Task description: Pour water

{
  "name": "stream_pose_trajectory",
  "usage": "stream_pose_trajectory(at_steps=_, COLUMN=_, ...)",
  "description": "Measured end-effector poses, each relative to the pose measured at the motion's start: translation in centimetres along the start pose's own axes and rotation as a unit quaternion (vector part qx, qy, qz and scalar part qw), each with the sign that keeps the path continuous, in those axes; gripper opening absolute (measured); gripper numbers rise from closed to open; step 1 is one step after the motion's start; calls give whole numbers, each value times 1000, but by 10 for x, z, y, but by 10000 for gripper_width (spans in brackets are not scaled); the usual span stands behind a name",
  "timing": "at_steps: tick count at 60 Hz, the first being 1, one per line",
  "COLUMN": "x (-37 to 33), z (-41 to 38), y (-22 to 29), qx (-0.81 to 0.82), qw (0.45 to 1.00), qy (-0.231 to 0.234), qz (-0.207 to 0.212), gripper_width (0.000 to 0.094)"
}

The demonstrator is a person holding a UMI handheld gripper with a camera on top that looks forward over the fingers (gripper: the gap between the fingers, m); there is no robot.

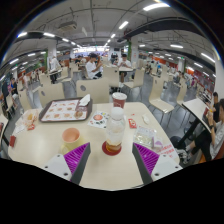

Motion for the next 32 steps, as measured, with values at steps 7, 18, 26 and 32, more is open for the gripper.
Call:
stream_pose_trajectory(at_steps=7, x=-42, z=-8, y=0, qx=-4, qw=1000, qy=-14, qz=-13, gripper_width=842)
stream_pose_trajectory(at_steps=18, x=-75, z=-19, y=-1, qx=-3, qw=1000, qy=-7, qz=-17, gripper_width=842)
stream_pose_trajectory(at_steps=26, x=-82, z=-21, y=-1, qx=-30, qw=999, qy=-7, qz=-12, gripper_width=841)
stream_pose_trajectory(at_steps=32, x=-84, z=-24, y=0, qx=-29, qw=1000, qy=0, qz=-7, gripper_width=842)
Point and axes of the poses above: the point between the fingertips, and its own axes, seen from behind it with the camera up: z to the right, y up, x forward, the way the camera looks, the point moved 10 cm from there along -x, backward, against the way the camera looks, and after that the axes turned 8 degrees about z, right-handed, at the moved point
